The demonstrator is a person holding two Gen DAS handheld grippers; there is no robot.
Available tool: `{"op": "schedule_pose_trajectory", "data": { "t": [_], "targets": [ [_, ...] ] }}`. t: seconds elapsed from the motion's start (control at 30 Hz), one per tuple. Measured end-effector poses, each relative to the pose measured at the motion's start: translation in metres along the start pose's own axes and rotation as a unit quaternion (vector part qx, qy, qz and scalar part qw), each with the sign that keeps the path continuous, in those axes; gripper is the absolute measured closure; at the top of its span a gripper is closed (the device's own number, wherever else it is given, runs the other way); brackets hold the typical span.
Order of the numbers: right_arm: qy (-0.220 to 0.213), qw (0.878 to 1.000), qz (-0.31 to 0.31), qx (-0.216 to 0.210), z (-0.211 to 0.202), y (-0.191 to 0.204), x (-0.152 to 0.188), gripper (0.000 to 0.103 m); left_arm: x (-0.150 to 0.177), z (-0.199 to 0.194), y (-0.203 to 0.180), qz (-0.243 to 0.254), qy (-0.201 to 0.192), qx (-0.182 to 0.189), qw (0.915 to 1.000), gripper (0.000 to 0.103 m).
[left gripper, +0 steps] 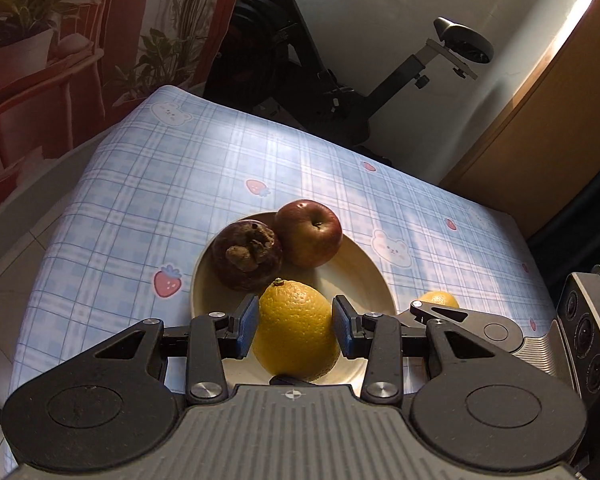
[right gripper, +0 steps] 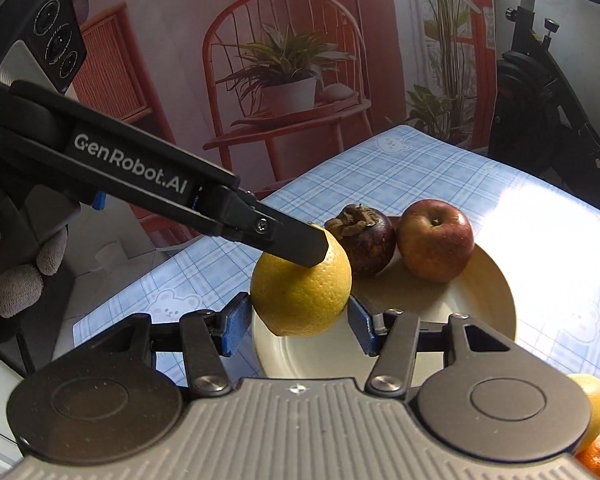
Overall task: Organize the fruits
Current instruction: 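Lift the yellow orange and carry it over the cream plate, then lower the orange onto the plate beside the mangosteen and open the left tool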
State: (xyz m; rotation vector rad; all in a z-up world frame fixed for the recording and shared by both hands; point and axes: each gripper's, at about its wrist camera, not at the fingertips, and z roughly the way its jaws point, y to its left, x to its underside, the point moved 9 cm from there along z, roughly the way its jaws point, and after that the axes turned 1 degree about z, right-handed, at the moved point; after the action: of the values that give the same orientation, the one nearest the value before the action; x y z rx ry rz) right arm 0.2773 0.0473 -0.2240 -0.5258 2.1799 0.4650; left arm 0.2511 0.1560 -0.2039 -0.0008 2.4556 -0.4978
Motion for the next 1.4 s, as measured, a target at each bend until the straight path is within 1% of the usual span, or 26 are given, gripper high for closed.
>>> {"op": "schedule_pose_trajectory", "data": {
  "t": [0.2,0.3,0.4,0.57,0.67,0.77,0.9,1.17,1.27,1.4],
  "targets": [
    [0.023,1.0,-0.01,0.004,0.032,0.002,-0.006,0.047,-0.002,0.011,0.027,-0.032,0.001,-0.007,0.9995,0.061],
    [0.032,0.999,-0.01,0.01,0.04,0.001,-0.007,0.047,-0.003,0.019,0.03,-0.037,0.003,-0.006,0.9993,0.061],
    [0.037,0.999,-0.012,0.012,0.044,-0.002,-0.005,0.047,-0.005,0.025,0.031,-0.035,0.006,-0.008,0.9994,0.062],
    [0.04,0.999,-0.002,0.008,0.051,-0.004,-0.003,0.047,-0.004,0.03,0.032,-0.023,0.006,-0.024,0.9994,0.063],
    [0.041,0.999,-0.005,0.005,0.053,-0.004,-0.005,0.047,-0.005,0.032,0.036,-0.029,0.005,-0.02,0.9994,0.064],
    [0.038,0.999,-0.001,0.002,0.053,-0.004,-0.004,0.047,-0.005,0.032,0.036,-0.021,0.004,-0.023,0.9995,0.064],
    [0.036,0.999,0.003,0.001,0.048,-0.005,-0.003,0.046,-0.005,0.032,0.034,-0.014,0.002,-0.028,0.9995,0.064],
    [0.023,1.0,-0.009,0.002,0.031,-0.001,-0.001,0.046,-0.005,0.032,0.031,-0.005,-0.001,-0.038,0.9993,0.061],
    [0.013,1.0,-0.007,0.007,0.019,-0.002,0.003,0.046,-0.005,0.03,0.031,-0.001,-0.004,-0.045,0.999,0.061],
    [-0.016,1.0,-0.008,0.021,-0.01,-0.007,0.004,0.046,-0.005,0.029,0.028,0.002,-0.006,-0.054,0.9985,0.061]
  ]
}}
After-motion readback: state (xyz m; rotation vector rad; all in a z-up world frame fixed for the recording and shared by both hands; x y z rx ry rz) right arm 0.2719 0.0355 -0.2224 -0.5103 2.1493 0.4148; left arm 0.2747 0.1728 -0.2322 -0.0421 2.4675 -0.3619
